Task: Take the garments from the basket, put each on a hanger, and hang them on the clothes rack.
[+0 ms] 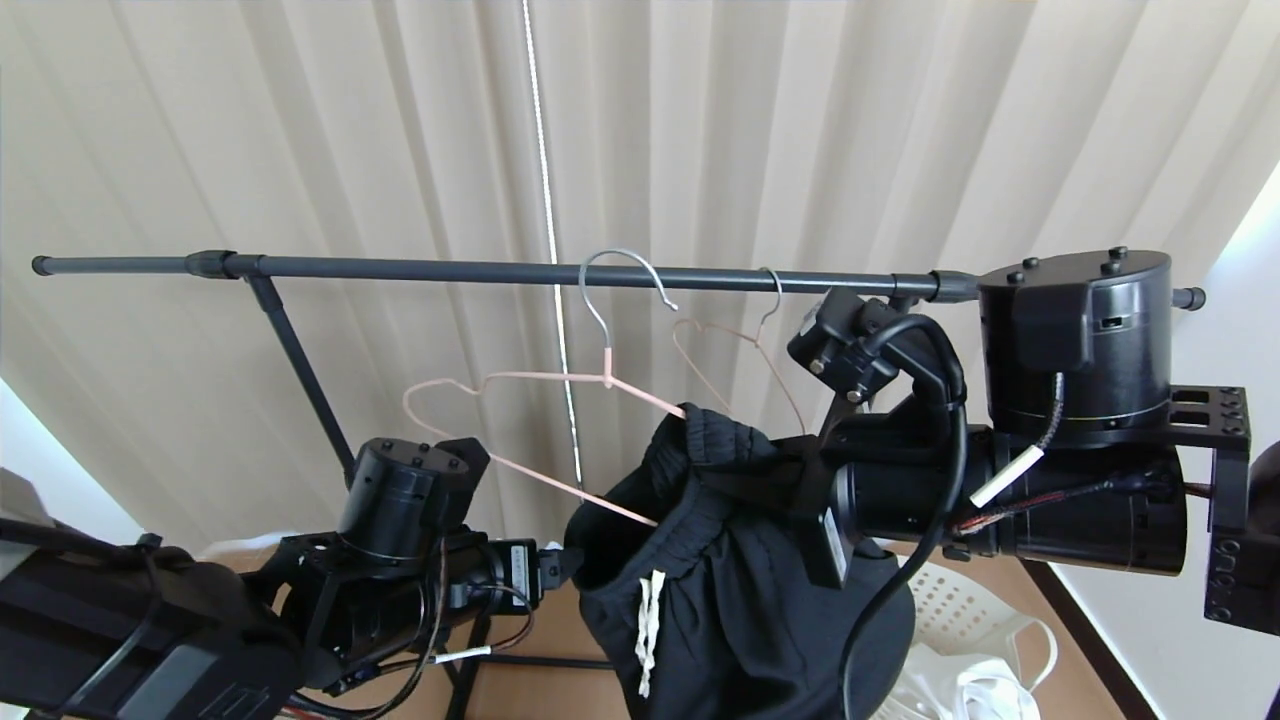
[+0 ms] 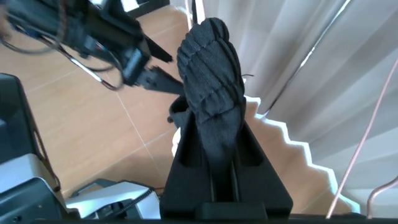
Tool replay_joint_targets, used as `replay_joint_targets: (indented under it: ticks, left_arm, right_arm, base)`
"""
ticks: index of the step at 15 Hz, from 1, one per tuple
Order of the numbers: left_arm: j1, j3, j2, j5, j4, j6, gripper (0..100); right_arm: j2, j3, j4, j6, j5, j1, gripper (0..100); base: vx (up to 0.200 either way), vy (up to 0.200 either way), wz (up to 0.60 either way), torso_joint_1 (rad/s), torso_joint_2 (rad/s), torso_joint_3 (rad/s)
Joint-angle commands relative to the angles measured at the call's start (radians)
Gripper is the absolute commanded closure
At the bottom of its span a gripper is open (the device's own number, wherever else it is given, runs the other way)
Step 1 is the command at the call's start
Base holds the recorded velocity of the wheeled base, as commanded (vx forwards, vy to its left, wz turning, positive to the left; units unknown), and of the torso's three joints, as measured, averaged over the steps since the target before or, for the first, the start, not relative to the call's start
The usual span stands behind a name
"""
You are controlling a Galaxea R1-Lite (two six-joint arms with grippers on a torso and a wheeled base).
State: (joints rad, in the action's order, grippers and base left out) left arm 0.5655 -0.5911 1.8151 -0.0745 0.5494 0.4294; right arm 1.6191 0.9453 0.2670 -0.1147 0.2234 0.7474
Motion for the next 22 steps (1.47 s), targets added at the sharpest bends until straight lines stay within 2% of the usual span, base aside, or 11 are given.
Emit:
replay_joint_targets:
  ticks: [1,7,8,12,16,19,22]
  left_arm:
    - [0.016,-0.006,0.052,-0.005,0.018,-0.001,0]
    - [0.024,-0.044,0.067,-0.008,0.02,-0.004,0]
    - [0.024,-0.041,0.069,-0.01,0.018,-0.009,100]
    - [0.025,-0.023,0.069,-0.038,0.017,-0.009,100]
    - [0.025,0.011,-0.003,-0.048,0.017,-0.038,100]
    - [0.017,0.022,-0.056,-0.068,0.015,-0.073,100]
    - [0.008,0.01,-0.057,-0.09,0.015,-0.106,100]
  right_arm:
    - [-0.016,0.004,0.001,0.012,0.001,0.01,100]
    - [-0.041,0.003,0.006,0.026,0.002,0.02,100]
    - [-0.045,0.003,0.006,0.03,0.002,0.02,100]
    - [-0.061,-0.025,0.006,0.032,0.002,0.007,100]
    - [-0.073,-0.065,0.006,0.03,0.002,-0.028,100]
    - [-0.073,-0.142,0.067,0.032,0.004,-0.062,100]
    - [-0.085,-0.263,0.196,0.04,0.014,-0.125,100]
  base:
    - [0.0,0.0,0.0,0.0,0.0,0.0]
    - [0.0,0.0,0.0,0.0,0.0,0.0]
    - [0.0,0.0,0.0,0.0,0.0,0.0]
    - [0.0,0.0,0.0,0.0,0.0,0.0]
    - [0.0,0.0,0.0,0.0,0.0,0.0]
    - [0.0,0.0,0.0,0.0,0.0,0.0]
    - [0.0,0.0,0.0,0.0,0.0,0.0]
